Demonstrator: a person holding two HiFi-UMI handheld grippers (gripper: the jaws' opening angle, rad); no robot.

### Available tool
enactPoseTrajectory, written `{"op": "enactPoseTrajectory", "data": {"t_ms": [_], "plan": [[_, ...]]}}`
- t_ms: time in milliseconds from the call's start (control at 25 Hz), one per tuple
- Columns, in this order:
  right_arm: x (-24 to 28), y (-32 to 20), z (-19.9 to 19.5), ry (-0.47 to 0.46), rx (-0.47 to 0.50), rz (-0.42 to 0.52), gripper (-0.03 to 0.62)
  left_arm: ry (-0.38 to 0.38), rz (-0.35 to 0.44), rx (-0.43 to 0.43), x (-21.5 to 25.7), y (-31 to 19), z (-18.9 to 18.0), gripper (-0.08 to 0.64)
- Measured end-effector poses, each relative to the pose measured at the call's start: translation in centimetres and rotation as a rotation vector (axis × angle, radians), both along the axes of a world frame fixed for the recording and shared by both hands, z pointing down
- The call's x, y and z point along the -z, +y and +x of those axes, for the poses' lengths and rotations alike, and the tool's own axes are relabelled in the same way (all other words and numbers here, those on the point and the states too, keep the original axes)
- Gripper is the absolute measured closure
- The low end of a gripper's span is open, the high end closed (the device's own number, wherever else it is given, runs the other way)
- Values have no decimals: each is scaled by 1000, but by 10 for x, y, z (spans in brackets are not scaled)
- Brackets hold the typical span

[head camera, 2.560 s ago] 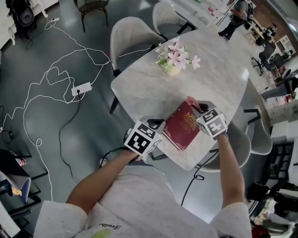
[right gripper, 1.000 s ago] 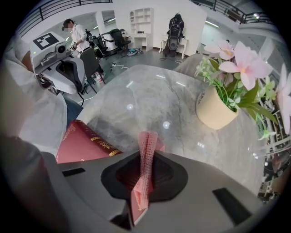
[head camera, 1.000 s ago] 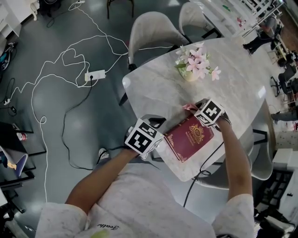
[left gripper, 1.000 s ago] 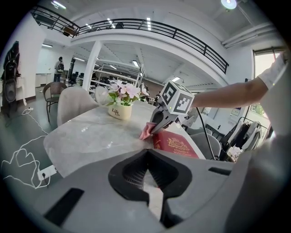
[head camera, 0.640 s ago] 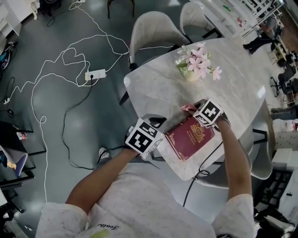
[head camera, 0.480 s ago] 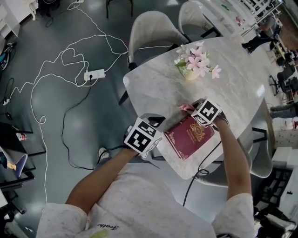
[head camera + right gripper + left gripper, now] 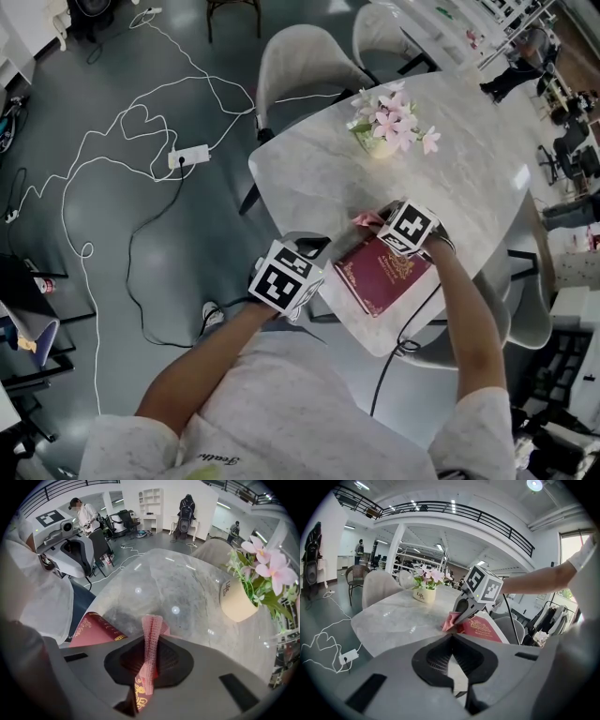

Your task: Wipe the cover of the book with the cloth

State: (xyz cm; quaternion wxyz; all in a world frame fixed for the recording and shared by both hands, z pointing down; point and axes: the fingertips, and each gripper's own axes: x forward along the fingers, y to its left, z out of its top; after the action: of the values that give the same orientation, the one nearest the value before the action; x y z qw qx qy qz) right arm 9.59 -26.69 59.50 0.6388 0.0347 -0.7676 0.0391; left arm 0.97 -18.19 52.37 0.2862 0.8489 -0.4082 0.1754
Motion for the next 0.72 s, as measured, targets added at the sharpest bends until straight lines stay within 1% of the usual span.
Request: {"op": "enactPoseTrajectory", "data": {"t_ms": [720], "plan": [[3, 41, -23, -4, 7, -12, 577, 16, 9, -24, 5, 26, -11, 552]]}}
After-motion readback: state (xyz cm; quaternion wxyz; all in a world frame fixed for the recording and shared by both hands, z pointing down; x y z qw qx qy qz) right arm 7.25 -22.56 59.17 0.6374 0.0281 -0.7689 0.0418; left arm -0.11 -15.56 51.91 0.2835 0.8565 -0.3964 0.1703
